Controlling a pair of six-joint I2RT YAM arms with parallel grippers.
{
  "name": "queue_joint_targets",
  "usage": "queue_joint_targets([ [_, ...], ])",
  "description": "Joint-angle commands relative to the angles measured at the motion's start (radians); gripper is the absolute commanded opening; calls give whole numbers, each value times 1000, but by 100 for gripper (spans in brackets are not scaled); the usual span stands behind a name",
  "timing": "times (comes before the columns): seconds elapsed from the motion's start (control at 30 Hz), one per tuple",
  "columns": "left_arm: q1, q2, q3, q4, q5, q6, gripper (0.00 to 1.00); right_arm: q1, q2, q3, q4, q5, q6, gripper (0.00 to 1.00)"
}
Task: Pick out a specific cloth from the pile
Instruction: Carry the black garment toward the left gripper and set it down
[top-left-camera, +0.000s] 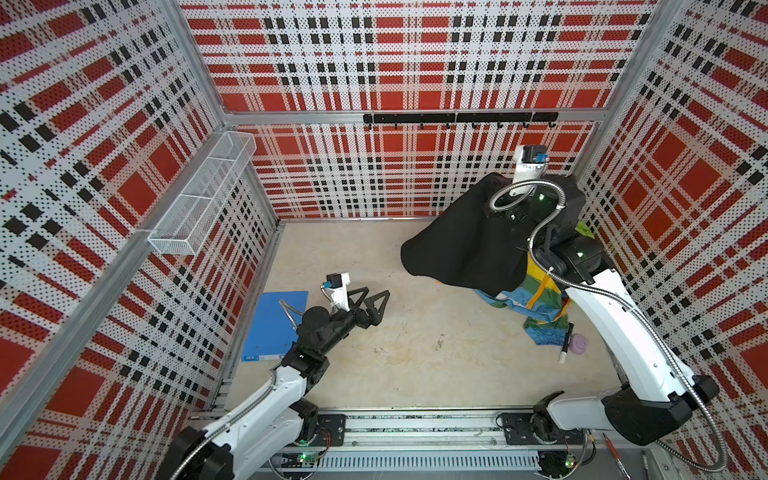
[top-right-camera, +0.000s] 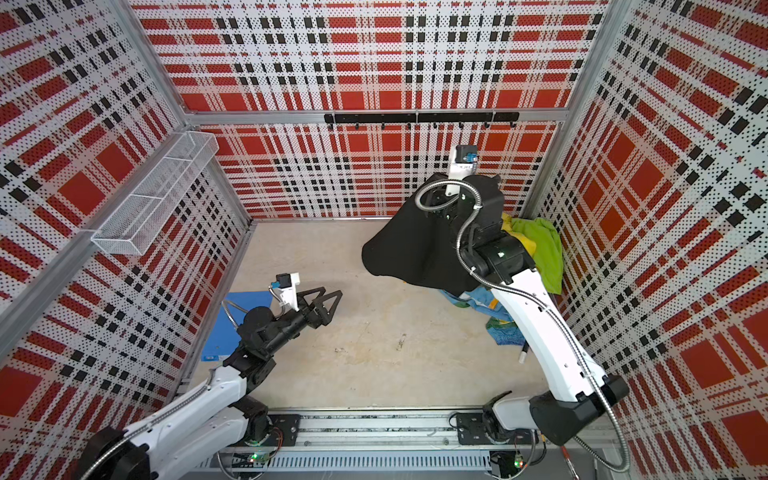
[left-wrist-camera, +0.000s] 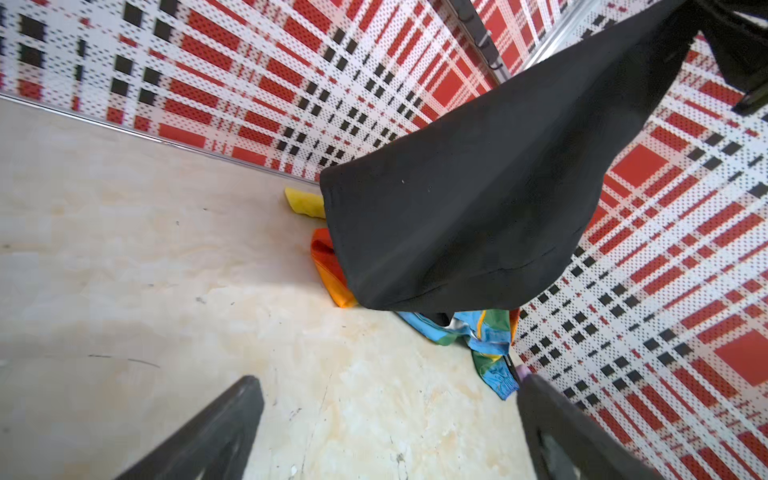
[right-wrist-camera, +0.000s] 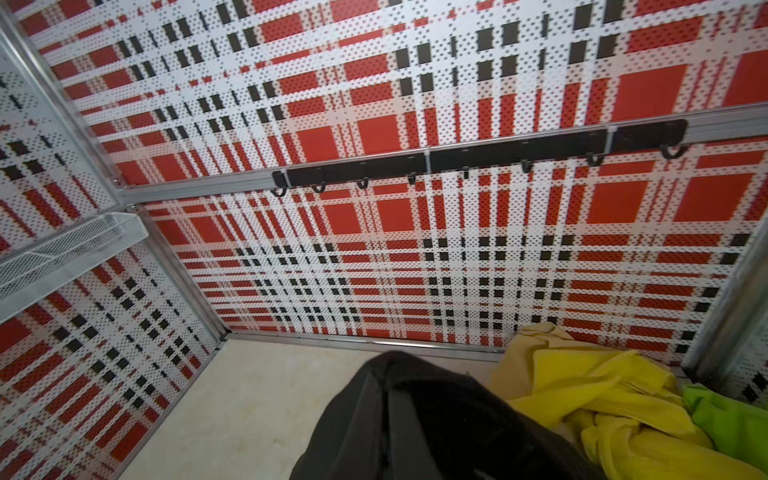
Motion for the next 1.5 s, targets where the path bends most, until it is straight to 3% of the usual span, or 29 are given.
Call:
queue_joint_targets([
  [0.0, 59, -62, -17, -79, 23, -14, 99, 70, 40, 60, 128, 56, -40, 0],
  [0.2, 115, -157, -6, -157, 39, -11, 99, 200, 166, 158, 158, 67, -64, 0],
  [0.4, 126, -241, 15, -239, 1, -5, 99, 260, 284, 248, 162, 25, -38, 0],
  [0.63, 128, -362, 76, -393, -64, 51, 99, 269, 337, 212, 165, -19, -4, 0],
  [0.87, 130, -401, 83, -441, -85, 59, 99, 271, 465, 255, 131, -222, 47, 0],
  [1.03, 130, -418, 72, -460, -106, 60, 99, 288, 505, 178, 204, -219, 60, 0],
  [1.47, 134, -436, 47, -473, -121, 50, 99, 308, 658, 203, 189, -244, 92, 0],
])
